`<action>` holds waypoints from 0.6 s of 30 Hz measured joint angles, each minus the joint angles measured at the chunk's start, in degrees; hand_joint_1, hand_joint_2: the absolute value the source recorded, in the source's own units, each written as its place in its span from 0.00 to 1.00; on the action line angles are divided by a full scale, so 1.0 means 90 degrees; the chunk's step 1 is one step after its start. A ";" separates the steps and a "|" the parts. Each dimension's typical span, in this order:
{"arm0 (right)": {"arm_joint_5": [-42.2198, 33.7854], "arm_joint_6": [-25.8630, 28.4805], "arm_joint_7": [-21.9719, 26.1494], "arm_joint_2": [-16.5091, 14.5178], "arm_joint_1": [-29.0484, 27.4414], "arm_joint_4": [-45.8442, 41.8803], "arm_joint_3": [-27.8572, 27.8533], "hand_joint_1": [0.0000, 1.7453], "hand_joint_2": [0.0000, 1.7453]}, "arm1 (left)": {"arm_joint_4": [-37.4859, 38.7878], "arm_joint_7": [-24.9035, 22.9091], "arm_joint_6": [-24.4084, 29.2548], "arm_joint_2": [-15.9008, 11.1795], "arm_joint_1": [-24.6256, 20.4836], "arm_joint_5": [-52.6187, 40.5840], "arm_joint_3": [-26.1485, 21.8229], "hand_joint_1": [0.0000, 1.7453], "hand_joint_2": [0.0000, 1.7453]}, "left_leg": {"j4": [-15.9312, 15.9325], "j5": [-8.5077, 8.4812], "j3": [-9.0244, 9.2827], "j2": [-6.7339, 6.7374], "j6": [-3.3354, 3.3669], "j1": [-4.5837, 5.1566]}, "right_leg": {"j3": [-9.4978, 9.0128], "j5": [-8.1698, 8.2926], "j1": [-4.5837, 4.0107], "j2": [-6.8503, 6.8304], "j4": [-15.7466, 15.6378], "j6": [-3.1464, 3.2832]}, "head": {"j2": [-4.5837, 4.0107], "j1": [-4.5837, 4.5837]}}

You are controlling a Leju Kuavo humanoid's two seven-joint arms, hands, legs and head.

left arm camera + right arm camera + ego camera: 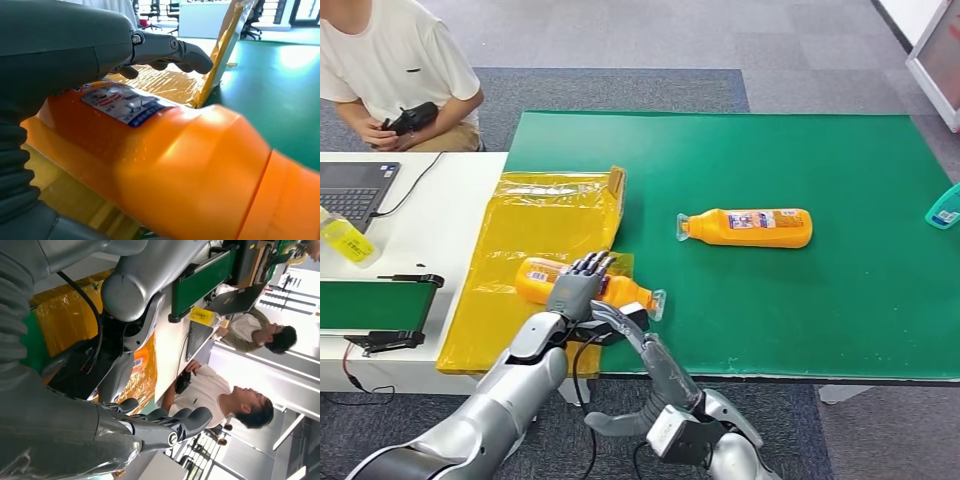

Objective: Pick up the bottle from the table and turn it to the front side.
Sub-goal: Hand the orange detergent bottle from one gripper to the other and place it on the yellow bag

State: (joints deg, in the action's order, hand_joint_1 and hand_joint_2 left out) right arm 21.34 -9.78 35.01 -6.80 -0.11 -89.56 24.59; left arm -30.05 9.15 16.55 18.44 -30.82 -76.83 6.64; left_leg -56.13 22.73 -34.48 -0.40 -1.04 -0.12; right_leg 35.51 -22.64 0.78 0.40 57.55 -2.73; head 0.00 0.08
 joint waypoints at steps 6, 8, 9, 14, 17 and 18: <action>0.0146 0.0108 -0.0116 0.0000 -0.0019 -0.0003 -0.0015 0.00 1.00 | -0.0875 0.0510 -0.0122 0.0117 0.0701 0.0574 0.0112 0.00 0.00 | 0.0000 0.0001 0.0000 0.0000 0.0002 0.0000 | 0.0000 -0.0001 0.0000 0.0000 -0.0001 -0.0001 | 0.0000 0.0001; 0.0238 0.0190 -0.0201 0.0000 -0.0053 -0.0004 -0.0016 0.00 1.00 | -0.1330 0.0566 -0.0077 0.0146 0.1025 0.0798 0.0264 0.00 0.00 | 0.0000 0.0003 -0.0001 0.0000 0.0003 0.0000 | 0.0002 -0.0001 0.0000 0.0000 -0.0002 -0.0001 | 0.0000 0.0001; 0.0315 0.0254 -0.0266 0.0000 -0.0082 -0.0005 -0.0017 0.00 1.00 | -0.1607 0.0581 -0.0054 0.0146 0.1199 0.0949 0.0350 0.00 0.00 | 0.0000 0.0003 -0.0003 0.0000 0.0003 0.0000 | 0.0005 -0.0002 0.0000 0.0001 -0.0002 -0.0001 | 0.0000 0.0002; 0.0571 0.0465 -0.0415 -0.0051 -0.0138 -0.0185 0.0045 0.00 1.00 | -0.3241 0.0620 -0.0499 -0.0017 0.2052 0.2189 0.0739 0.00 0.00 | 0.0000 0.0005 -0.0014 0.0009 -0.0004 -0.0001 | 0.0029 -0.0004 -0.0003 0.0007 -0.0001 0.0004 | 0.0000 0.0001; 0.0596 0.0514 -0.0415 -0.0129 -0.0134 -0.0404 0.0105 0.00 1.00 | -0.4188 0.0672 -0.0658 -0.0152 0.2549 0.2796 0.0879 0.00 0.00 | 0.0001 0.0007 -0.0013 0.0018 -0.0007 -0.0002 | 0.0032 -0.0007 -0.0005 0.0014 0.0000 0.0009 | 0.0000 0.0003; 0.0603 0.0544 -0.0430 -0.0155 -0.0160 -0.0499 0.0120 0.00 1.00 | -0.4561 0.0726 -0.0674 -0.0202 0.2767 0.3077 0.0888 0.00 0.00 | 0.0001 0.0009 -0.0012 0.0024 -0.0009 -0.0002 | 0.0033 -0.0008 -0.0005 0.0019 0.0000 0.0010 | 0.0000 0.0001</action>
State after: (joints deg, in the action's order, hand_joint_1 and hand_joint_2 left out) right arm 26.77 -4.88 31.14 -8.20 -1.55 -94.06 25.67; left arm -71.09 15.68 10.49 16.62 -5.91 -49.14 14.63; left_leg -56.13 22.81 -34.58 -0.19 -1.12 -0.14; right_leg 35.81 -22.71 0.73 0.57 57.55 -2.64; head 0.00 0.09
